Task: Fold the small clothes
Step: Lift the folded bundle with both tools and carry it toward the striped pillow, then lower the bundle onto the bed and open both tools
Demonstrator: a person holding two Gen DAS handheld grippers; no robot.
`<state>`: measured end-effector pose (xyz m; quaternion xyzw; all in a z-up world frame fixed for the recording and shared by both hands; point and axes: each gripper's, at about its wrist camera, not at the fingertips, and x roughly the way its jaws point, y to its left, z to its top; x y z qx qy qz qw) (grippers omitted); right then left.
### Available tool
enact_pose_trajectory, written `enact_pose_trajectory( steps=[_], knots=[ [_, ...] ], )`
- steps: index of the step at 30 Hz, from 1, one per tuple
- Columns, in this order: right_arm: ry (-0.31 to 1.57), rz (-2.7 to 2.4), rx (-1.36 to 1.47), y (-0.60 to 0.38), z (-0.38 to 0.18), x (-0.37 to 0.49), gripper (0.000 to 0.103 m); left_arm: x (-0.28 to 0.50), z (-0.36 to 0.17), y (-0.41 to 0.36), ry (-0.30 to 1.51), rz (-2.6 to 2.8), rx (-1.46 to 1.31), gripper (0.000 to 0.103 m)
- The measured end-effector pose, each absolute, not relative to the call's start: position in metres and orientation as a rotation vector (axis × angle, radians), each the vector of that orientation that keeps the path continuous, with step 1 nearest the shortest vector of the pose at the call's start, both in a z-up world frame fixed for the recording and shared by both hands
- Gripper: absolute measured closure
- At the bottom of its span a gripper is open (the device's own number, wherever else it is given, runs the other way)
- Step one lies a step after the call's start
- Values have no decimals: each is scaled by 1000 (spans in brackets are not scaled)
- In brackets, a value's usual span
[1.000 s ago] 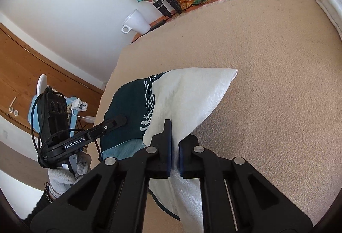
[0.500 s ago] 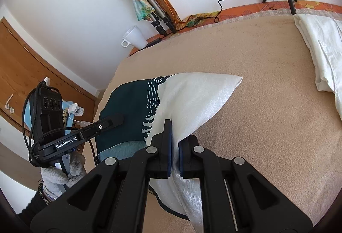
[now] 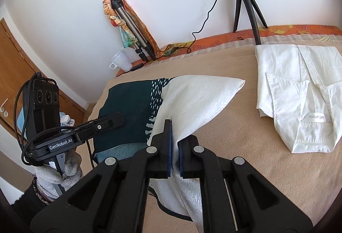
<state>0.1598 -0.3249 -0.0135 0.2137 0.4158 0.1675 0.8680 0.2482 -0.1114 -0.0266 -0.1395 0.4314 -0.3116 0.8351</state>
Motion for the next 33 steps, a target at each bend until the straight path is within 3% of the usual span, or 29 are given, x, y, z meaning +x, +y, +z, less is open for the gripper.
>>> enact_pose_trajectory(
  steps=[33],
  knots=[
    [780,90,367,-553,-17,205,97,342,-44,-343,877,-809,-214,102]
  ],
)
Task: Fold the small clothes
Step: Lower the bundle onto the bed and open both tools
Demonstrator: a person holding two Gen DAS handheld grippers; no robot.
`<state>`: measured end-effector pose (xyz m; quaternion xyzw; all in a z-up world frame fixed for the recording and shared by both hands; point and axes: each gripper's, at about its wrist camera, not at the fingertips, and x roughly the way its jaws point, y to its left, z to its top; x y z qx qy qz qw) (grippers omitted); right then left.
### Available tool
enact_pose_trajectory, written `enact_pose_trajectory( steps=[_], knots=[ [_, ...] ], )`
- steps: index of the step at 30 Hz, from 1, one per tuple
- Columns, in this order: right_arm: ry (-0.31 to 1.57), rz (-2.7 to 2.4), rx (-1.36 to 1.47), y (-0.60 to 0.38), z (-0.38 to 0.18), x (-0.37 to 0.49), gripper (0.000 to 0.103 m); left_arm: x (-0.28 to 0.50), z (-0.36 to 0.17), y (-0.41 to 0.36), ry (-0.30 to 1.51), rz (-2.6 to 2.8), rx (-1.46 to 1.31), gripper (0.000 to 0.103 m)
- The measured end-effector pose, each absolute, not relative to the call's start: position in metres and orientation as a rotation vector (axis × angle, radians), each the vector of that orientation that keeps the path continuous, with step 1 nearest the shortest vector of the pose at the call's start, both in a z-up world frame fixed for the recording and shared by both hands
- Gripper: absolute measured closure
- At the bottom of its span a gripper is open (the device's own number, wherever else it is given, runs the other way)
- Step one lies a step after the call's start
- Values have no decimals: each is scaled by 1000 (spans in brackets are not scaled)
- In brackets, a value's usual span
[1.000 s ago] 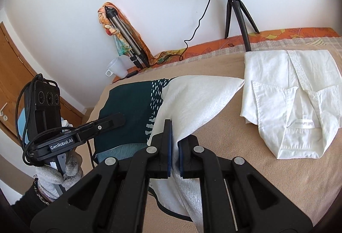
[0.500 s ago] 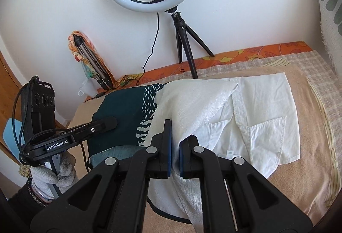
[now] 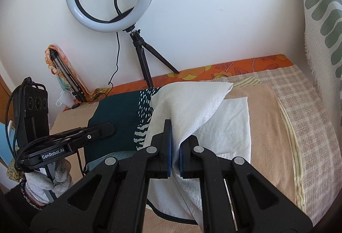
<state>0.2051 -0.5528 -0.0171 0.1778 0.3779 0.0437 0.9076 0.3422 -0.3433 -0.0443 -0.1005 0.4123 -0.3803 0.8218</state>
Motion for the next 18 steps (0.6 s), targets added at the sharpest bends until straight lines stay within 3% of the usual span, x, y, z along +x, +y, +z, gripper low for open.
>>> enact_pose_trajectory(
  steps=[9,13,18],
  knots=[
    [838,63,380,-572,-57,220,97,355,-74,-341,928,-731,-173,101],
    [883,-22,333,-579,-71,226,97,348,-77,-332,926,-682,-111,83],
    [918,-123,355,-599,-77,226,79,341,-66,-319,868,-654,-64,76]
  ],
)
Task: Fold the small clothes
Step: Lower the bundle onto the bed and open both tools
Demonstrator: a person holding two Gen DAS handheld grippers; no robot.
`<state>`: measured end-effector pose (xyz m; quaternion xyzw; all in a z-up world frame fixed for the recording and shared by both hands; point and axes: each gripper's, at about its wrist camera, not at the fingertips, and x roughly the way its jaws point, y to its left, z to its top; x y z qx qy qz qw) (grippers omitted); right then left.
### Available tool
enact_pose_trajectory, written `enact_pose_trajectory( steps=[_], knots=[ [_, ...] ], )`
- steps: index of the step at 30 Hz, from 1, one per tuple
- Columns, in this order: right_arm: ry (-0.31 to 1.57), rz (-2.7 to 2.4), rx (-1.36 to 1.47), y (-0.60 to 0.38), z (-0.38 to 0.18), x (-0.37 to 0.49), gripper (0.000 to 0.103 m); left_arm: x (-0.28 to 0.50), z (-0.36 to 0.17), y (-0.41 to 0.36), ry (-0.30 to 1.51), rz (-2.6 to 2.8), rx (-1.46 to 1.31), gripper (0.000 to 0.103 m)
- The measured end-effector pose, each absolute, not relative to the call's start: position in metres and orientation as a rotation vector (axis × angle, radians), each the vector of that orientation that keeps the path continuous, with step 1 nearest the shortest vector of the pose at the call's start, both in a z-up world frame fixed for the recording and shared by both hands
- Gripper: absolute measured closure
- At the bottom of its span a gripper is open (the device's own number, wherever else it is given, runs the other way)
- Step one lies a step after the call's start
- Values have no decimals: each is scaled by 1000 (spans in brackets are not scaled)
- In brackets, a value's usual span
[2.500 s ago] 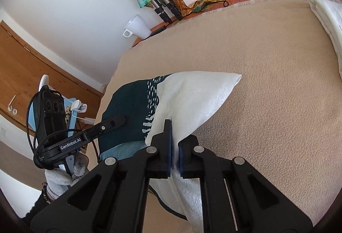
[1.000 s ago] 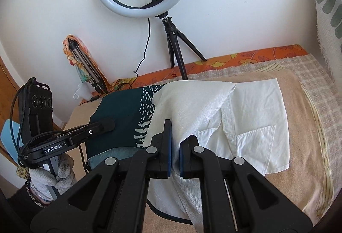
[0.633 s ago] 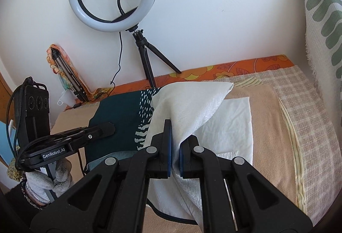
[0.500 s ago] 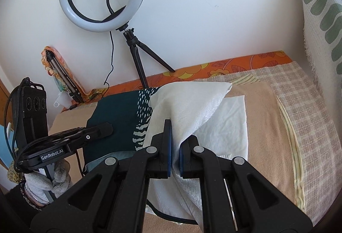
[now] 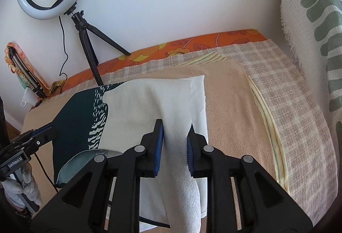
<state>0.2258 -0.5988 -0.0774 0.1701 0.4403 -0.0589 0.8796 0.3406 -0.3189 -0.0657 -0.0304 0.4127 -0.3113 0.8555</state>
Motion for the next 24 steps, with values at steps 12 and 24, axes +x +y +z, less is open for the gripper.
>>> enact_pose_trajectory(
  steps=[12,24],
  knots=[
    [817,-70,306,-579,-45,251,79,341,-63,-348,888,-751,-69,75],
    [950,-67,366,-575,-117,289,79,346,-123,-369,992,-704,15,75]
  ],
)
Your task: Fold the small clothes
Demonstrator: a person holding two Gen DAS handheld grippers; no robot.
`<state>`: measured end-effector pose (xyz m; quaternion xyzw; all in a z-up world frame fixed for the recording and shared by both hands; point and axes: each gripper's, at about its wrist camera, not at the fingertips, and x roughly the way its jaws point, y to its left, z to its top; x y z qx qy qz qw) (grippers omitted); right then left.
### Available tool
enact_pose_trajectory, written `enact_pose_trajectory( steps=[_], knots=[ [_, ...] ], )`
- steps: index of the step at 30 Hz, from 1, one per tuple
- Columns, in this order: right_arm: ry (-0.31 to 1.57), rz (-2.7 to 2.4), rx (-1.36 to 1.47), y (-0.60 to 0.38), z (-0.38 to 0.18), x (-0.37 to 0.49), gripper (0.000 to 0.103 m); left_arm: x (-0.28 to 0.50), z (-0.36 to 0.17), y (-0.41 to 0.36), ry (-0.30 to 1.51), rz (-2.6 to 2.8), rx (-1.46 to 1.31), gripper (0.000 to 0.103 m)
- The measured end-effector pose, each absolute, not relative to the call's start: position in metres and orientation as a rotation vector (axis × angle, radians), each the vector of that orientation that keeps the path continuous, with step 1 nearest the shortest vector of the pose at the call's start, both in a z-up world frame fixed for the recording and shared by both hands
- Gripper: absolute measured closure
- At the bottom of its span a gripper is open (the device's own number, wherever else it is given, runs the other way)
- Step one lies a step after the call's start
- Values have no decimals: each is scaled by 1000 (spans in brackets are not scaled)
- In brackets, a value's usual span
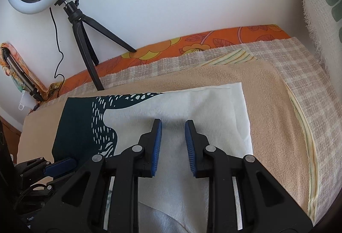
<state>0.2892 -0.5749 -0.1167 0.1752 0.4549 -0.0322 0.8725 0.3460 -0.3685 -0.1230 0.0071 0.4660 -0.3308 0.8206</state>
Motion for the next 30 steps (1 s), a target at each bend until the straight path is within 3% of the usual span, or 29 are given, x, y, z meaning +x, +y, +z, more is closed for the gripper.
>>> enact_pose_trajectory(
  steps=[7,10,15,20,23,30],
  knots=[
    [975,-93,272,-565,-118,293,79,343,-113,-364,987,-683,5,76],
    [936,-119,344,-577,-105,277,79,337,-102,-355,973,-690,5,69],
    [900,-124,383,-586,-87,246,78,320,-80,-341,923,-695,21,39],
    [878,-142,369,-583,-68,219,75,302,-60,-334,885,-689,44,32],
    [856,-144,378,-578,-52,204,59,288,-49,-330,863,-691,58,30],
    [810,-142,309,-546,-15,173,58,243,-20,-320,789,-700,91,22]
  ],
)
